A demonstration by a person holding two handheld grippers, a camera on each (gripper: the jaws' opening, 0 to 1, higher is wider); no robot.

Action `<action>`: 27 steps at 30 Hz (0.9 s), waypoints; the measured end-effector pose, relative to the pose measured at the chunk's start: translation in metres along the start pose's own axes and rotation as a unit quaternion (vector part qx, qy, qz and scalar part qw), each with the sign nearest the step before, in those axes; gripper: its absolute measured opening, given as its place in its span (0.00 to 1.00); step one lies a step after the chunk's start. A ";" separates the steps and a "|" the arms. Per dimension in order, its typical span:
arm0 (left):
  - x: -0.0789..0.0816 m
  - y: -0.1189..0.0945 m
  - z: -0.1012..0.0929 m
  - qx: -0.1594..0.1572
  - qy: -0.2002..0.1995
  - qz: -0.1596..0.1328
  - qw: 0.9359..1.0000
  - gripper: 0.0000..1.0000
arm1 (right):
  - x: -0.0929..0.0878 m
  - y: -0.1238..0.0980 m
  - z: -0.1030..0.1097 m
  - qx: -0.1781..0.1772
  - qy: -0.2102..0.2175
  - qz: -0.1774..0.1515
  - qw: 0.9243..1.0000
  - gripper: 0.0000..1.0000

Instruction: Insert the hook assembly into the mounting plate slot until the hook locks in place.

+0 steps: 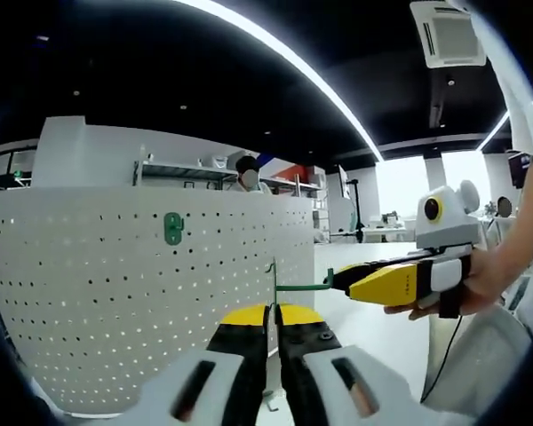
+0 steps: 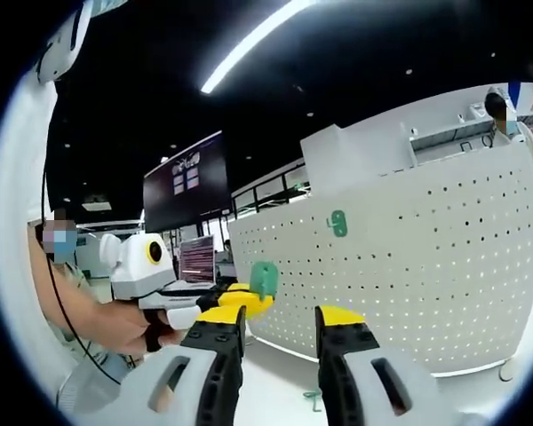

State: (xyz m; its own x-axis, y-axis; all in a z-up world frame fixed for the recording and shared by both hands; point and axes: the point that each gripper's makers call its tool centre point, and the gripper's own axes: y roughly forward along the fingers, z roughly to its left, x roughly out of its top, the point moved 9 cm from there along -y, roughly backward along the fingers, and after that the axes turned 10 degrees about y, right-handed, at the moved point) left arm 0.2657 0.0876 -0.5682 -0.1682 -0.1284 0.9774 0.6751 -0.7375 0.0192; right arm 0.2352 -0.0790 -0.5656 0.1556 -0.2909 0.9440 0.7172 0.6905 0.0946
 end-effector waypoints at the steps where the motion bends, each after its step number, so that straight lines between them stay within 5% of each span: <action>1: 0.000 0.000 -0.001 -0.001 -0.001 0.000 1.000 0.02 | 0.000 0.001 0.001 0.002 -0.003 0.000 1.000 0.24; 27: 0.005 0.003 -0.011 -0.011 -0.007 -0.005 1.000 0.02 | 0.002 0.019 0.007 0.015 -0.012 -0.005 1.000 0.10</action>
State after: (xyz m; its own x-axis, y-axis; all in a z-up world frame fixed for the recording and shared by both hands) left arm 0.2589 0.0777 -0.5653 -0.1644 -0.1111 0.9801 0.6573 -0.7532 0.0249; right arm 0.2443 -0.0615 -0.5597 0.1318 -0.2829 0.9501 0.6974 0.7076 0.1139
